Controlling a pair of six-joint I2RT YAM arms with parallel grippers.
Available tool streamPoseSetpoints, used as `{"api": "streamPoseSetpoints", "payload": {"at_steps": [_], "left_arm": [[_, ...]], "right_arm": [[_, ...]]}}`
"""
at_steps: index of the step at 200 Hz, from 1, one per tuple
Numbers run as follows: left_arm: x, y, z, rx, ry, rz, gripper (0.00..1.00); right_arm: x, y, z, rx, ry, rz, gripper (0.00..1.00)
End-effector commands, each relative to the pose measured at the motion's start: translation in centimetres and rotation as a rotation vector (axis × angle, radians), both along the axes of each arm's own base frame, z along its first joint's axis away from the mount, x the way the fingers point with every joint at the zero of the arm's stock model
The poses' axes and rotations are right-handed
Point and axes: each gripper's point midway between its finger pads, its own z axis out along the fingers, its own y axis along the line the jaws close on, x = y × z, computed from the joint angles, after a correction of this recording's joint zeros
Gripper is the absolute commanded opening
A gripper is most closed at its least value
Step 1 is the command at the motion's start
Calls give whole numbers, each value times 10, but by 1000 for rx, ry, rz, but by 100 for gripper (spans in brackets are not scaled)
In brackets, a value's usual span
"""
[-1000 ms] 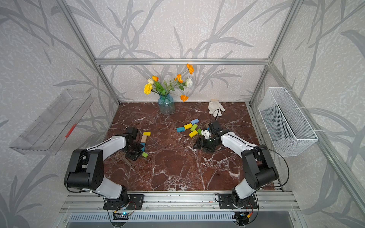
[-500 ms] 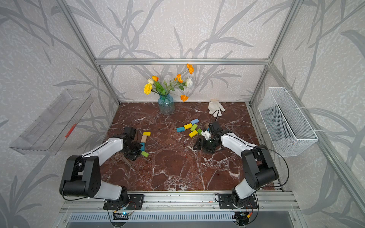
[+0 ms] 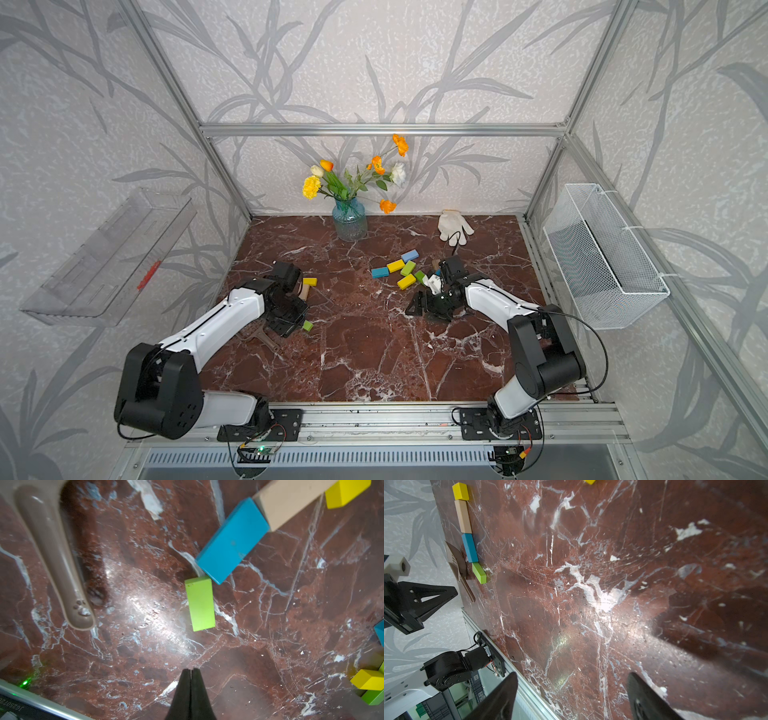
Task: Assemble the letter c with building blocks
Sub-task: Adjust the building block at the center of the board.
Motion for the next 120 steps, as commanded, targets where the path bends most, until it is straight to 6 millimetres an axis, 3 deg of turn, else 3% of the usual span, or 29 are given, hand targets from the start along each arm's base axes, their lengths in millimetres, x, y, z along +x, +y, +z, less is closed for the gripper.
{"api": "streamPoseSetpoints", "payload": {"at_steps": [1, 54, 120], "left_arm": [[3, -6, -2, 41, 24, -47, 5], [22, -19, -15, 99, 81, -205, 0], [19, -24, -39, 92, 155, -261, 0]], "right_arm": [[-1, 4, 8, 9, -12, 30, 82], [-1, 4, 13, 11, -23, 36, 82], [-2, 4, 12, 12, -18, 41, 82]]}}
